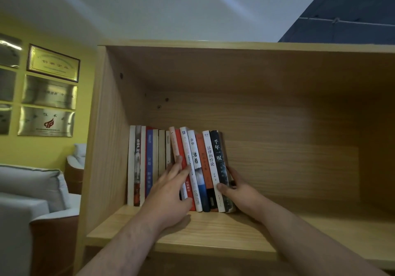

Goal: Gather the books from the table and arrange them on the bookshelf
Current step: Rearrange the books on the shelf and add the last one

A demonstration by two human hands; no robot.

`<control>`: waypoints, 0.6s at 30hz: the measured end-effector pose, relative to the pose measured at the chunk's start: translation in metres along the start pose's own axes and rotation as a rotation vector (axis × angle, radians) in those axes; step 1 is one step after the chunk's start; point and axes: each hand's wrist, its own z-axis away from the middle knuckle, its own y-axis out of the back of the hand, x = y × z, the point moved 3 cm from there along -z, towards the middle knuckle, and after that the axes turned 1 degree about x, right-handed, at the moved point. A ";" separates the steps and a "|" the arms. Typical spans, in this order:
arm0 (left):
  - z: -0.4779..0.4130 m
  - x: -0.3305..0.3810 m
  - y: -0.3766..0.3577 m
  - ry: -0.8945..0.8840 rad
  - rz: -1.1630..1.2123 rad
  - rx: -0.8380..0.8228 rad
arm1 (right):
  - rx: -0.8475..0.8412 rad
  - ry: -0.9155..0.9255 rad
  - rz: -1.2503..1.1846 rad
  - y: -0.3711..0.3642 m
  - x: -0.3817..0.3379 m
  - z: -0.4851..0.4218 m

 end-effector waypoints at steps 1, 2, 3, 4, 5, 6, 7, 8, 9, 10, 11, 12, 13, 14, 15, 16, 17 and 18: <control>0.000 0.001 0.000 -0.008 0.016 0.012 | 0.010 0.016 0.021 -0.001 -0.001 0.001; 0.001 0.002 0.002 -0.015 0.032 0.037 | 0.016 0.035 0.040 -0.003 -0.001 0.002; 0.002 0.003 0.004 -0.025 0.044 0.077 | 0.018 0.055 0.064 -0.004 -0.001 0.003; 0.001 0.004 0.009 -0.024 0.053 0.129 | 0.014 0.065 0.095 -0.005 0.000 0.003; -0.001 0.005 0.017 -0.003 0.062 0.191 | 0.004 0.071 0.119 -0.006 0.000 0.003; -0.006 0.005 0.027 0.038 0.070 0.251 | 0.000 0.072 0.128 -0.006 0.001 0.003; -0.014 0.005 0.039 0.094 0.070 0.301 | 0.003 0.066 0.124 -0.004 0.003 0.002; -0.023 0.004 0.050 0.159 0.055 0.332 | 0.007 0.062 0.116 -0.003 0.004 0.001; -0.033 0.004 0.062 0.217 0.029 0.346 | 0.006 0.060 0.115 -0.002 0.005 0.000; -0.043 0.004 0.073 0.261 -0.005 0.339 | -0.001 0.056 0.117 -0.003 0.006 0.000; -0.052 0.005 0.081 0.296 -0.043 0.318 | -0.002 0.060 0.118 -0.003 0.007 0.000; -0.058 0.007 0.087 0.326 -0.085 0.278 | 0.001 0.067 0.121 -0.003 0.008 -0.001; -0.062 0.009 0.091 0.342 -0.132 0.232 | 0.000 0.071 0.122 -0.002 0.010 -0.001; -0.065 0.010 0.093 0.343 -0.180 0.192 | -0.003 0.070 0.123 -0.002 0.011 -0.001; -0.066 0.010 0.094 0.336 -0.228 0.168 | -0.008 0.070 0.121 -0.001 0.011 -0.001; -0.067 0.010 0.094 0.328 -0.267 0.160 | -0.013 0.074 0.122 -0.001 0.011 -0.001; -0.067 0.010 0.094 0.320 -0.293 0.164 | -0.016 0.079 0.120 0.000 0.011 -0.001; -0.067 0.011 0.093 0.311 -0.309 0.179 | -0.019 0.083 0.120 0.001 0.011 0.000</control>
